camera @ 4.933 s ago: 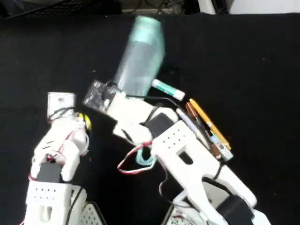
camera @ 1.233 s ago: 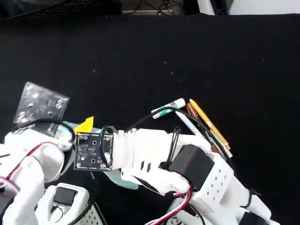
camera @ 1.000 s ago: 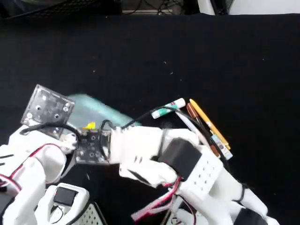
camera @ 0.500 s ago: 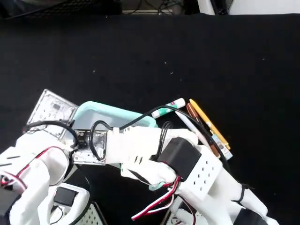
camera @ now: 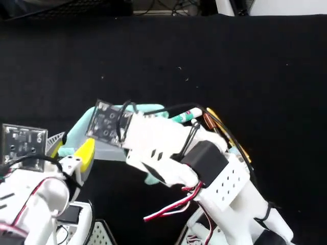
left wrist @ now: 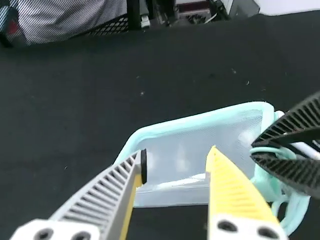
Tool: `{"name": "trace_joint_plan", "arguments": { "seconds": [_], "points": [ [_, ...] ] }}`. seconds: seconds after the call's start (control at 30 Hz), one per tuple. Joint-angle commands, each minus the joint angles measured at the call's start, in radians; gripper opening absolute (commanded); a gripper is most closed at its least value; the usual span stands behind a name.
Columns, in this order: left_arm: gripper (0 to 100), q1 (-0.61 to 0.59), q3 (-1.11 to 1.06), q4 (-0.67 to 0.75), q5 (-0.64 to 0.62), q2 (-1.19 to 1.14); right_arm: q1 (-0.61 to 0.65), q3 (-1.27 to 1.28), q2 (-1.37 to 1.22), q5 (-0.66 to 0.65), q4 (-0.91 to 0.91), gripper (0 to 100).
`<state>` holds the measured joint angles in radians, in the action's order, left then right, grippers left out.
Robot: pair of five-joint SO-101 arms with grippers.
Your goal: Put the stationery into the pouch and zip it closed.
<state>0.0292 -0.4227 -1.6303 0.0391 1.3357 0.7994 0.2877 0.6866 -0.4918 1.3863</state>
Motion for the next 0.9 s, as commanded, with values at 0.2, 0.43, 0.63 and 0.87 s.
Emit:
{"name": "trace_joint_plan", "arguments": {
  "seconds": [0.2,0.43,0.63,0.87],
  "points": [
    [30,0.025,-0.326,0.23,-0.176,0.009,-0.017,-0.007,0.013,0.1,-0.075,1.2],
    [30,0.028,-0.355,0.256,-0.172,0.009,-0.015,-0.004,0.008,0.097,-0.14,1.2],
    [30,0.025,-0.311,0.21,-0.18,0.009,-0.028,-0.004,0.005,0.094,-0.19,1.2],
    [30,0.027,-0.137,0.107,-0.181,0.009,-0.083,-0.002,0.004,0.092,-0.23,1.2]
  ]
}}
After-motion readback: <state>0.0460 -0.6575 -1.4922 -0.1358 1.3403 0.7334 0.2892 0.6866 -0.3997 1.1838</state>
